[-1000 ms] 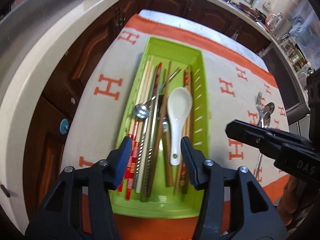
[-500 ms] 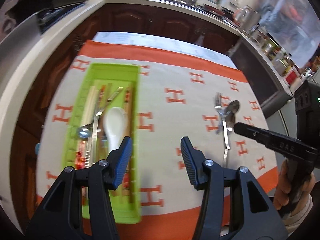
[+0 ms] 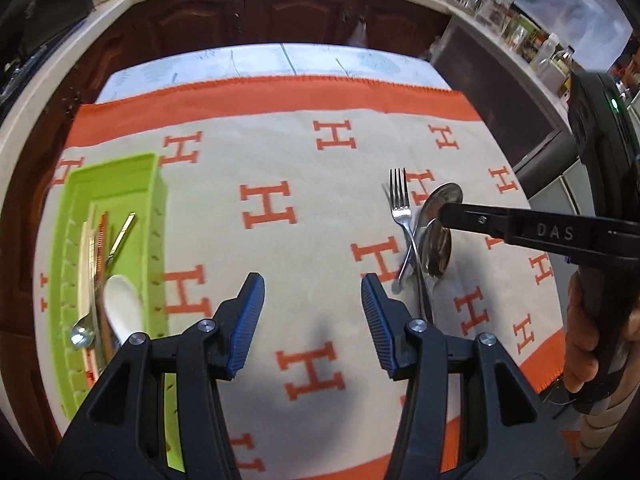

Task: Organize utensils
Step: 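Grasp the silver fork with the right tool, then lift the fork with the right tool while the left grasps a silver spoon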

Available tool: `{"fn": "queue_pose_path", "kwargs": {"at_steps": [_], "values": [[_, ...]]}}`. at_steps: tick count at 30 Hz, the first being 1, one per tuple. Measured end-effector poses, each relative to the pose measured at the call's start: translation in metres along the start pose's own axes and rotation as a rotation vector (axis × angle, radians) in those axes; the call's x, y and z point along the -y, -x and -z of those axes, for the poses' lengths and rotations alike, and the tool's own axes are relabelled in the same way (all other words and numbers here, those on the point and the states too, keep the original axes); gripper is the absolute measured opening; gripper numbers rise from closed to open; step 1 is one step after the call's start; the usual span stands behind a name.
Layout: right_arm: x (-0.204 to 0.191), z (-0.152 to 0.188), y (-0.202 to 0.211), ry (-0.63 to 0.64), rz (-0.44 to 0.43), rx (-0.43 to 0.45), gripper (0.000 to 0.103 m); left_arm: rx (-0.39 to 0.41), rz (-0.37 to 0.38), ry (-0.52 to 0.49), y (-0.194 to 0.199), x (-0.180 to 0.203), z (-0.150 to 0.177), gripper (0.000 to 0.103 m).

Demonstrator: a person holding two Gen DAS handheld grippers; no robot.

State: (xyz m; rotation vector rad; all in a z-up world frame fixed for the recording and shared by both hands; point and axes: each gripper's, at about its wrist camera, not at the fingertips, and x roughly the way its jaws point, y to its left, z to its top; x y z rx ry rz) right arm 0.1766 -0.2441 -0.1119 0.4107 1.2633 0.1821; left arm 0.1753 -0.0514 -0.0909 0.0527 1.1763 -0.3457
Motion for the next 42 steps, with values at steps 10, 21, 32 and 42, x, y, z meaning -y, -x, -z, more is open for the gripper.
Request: {"fn": "queue_pose_path", "kwargs": {"at_steps": [10, 21, 32, 42], "values": [[-0.004, -0.013, -0.047, 0.01, 0.117, -0.154, 0.01, -0.045, 0.001, 0.028, -0.034, -0.008, -0.01, 0.047], [-0.017, -0.016, -0.066, 0.075, 0.265, -0.219, 0.01, -0.063, 0.015, 0.079, -0.044, -0.027, -0.007, 0.047], [-0.034, 0.001, -0.063, 0.159, 0.264, -0.149, 0.005, -0.078, 0.023, 0.098, -0.046, -0.032, -0.002, 0.047], [-0.007, 0.026, -0.013, 0.024, 0.009, -0.061, 0.005, -0.07, 0.015, 0.024, -0.041, -0.007, -0.005, 0.047]]}}
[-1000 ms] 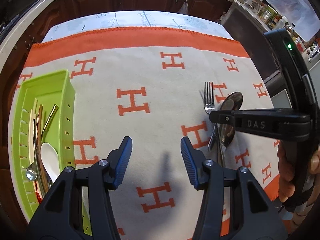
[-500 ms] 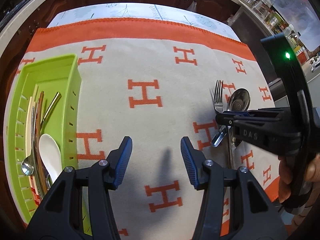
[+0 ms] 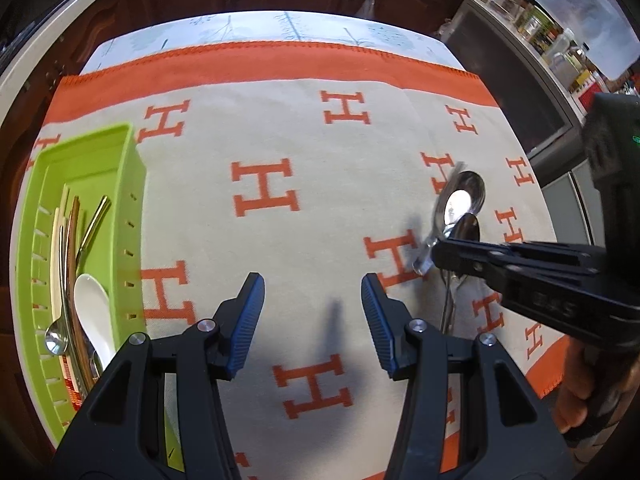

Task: Organize utensils
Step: 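Lift the fork with the right tool while the left grasps a silver spoon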

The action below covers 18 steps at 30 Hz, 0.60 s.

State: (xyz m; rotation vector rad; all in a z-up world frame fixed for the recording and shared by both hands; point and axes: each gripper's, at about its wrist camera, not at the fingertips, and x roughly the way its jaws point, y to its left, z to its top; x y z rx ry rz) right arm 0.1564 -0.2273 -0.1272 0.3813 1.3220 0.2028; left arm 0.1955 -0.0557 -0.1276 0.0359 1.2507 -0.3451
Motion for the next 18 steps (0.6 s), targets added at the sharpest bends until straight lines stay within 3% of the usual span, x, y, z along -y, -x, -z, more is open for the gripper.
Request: {"fn": "queue_pose_path", "kwargs": {"at_steps": [11, 18], "values": [[0.054, 0.01, 0.051, -0.137, -0.059, 0.121, 0.005, -0.03, 0.036, -0.111, -0.015, 0.044, -0.024, 0.047], [0.076, 0.013, 0.053, -0.195, -0.103, 0.147, 0.005, -0.083, 0.034, -0.249, -0.041, 0.079, -0.044, 0.047]]}}
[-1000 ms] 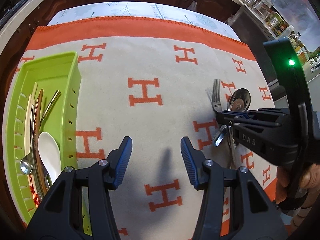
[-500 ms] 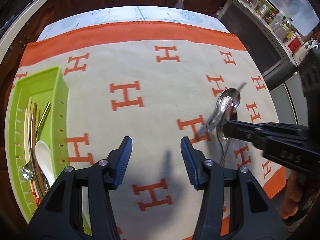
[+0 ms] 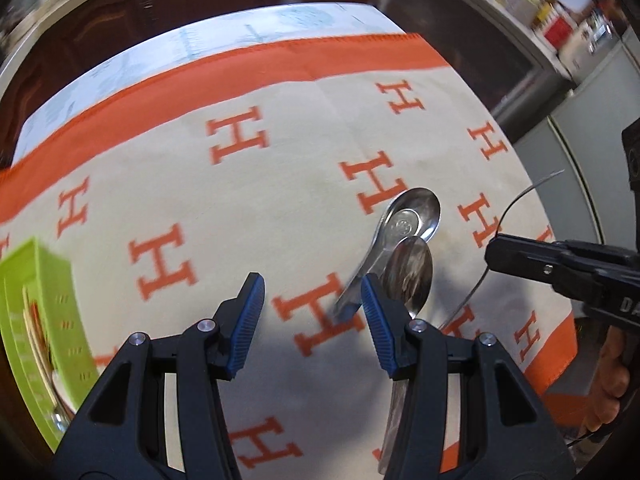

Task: Organize utensils
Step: 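Lift the fork with the right tool while the left grasps a silver spoon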

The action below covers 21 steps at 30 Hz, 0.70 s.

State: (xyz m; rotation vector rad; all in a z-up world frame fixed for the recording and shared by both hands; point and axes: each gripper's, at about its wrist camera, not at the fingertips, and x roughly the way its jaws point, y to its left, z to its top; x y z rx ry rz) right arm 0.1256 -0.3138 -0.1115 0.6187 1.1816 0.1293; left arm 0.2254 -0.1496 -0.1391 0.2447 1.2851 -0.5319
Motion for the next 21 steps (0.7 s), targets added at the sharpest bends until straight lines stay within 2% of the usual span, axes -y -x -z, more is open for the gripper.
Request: {"fn": "queue_pose_path", "kwargs": {"at_steps": [6, 14, 16, 17, 18, 19, 21], "values": [[0.01, 0.0, -0.004, -0.024, -0.025, 0.0, 0.005, -0.092, 0.007, -0.057, -0.033, 0.007, -0.01, 0.047], [0.018, 0.001, -0.004, -0.038, -0.049, 0.001, 0.005, -0.083, -0.037, -0.173, -0.037, 0.028, -0.007, 0.047], [0.018, 0.002, -0.004, -0.035, -0.052, 0.002, 0.005, -0.082, -0.034, -0.196, -0.037, 0.034, -0.007, 0.038], [0.018, 0.002, -0.004, -0.034, -0.052, 0.003, 0.005, -0.086, -0.025, -0.207, -0.036, 0.037, -0.007, 0.028], [0.019, 0.002, -0.004, -0.033, -0.052, 0.003, 0.005, -0.088, -0.019, -0.21, -0.036, 0.039, -0.006, 0.014], [0.019, 0.002, -0.003, -0.034, -0.052, 0.003, 0.005, -0.098, 0.001, -0.214, -0.036, 0.042, -0.006, 0.007], [0.02, 0.003, -0.003, -0.037, -0.055, 0.004, 0.005, -0.095, -0.009, -0.209, -0.039, 0.051, -0.007, 0.002]]}}
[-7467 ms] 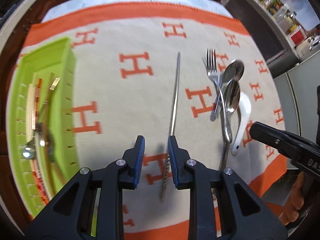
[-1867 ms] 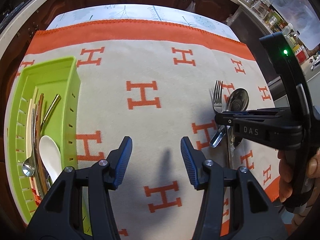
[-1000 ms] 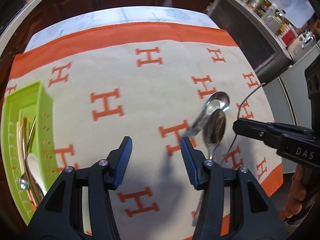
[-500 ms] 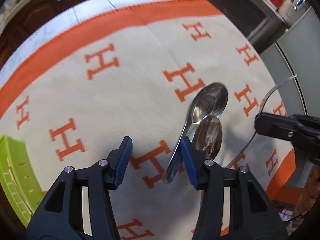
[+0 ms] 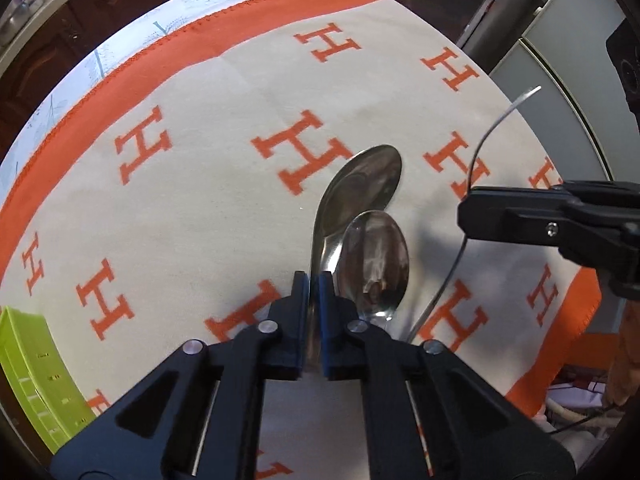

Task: Organize utensils
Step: 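Lift the fork with the right tool while the left grasps a silver spoon, then carry the silver spoon with the left tool into the green tray and release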

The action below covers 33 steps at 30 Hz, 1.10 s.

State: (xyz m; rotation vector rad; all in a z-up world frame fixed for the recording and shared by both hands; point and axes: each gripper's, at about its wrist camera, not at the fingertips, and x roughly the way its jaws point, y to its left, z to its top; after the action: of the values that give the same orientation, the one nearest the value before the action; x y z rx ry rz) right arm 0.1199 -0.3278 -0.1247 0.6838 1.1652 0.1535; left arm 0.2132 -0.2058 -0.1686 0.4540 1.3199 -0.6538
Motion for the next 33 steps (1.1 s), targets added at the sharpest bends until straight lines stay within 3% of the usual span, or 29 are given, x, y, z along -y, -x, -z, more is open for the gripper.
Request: {"fn": "queue_pose_path", "kwargs": {"at_steps": [9, 17, 21, 27, 33], "values": [[-0.001, 0.004, 0.009, -0.006, -0.028, 0.012, 0.005, 0.064, 0.01, 0.166, 0.018, -0.022, 0.022, 0.0], [-0.031, 0.01, 0.02, 0.035, -0.085, 0.005, 0.005, 0.166, 0.012, 0.281, 0.077, -0.04, 0.07, 0.0], [-0.065, 0.018, 0.023, 0.096, -0.131, -0.012, 0.001, 0.217, -0.002, 0.342, 0.112, -0.055, 0.103, 0.0], [-0.137, 0.04, 0.011, 0.231, -0.233, -0.085, 0.0, 0.293, -0.102, 0.471, 0.171, -0.099, 0.178, 0.0], [-0.205, 0.062, -0.022, 0.365, -0.212, -0.133, 0.0, 0.299, -0.189, 0.615, 0.191, -0.155, 0.244, 0.0]]}}
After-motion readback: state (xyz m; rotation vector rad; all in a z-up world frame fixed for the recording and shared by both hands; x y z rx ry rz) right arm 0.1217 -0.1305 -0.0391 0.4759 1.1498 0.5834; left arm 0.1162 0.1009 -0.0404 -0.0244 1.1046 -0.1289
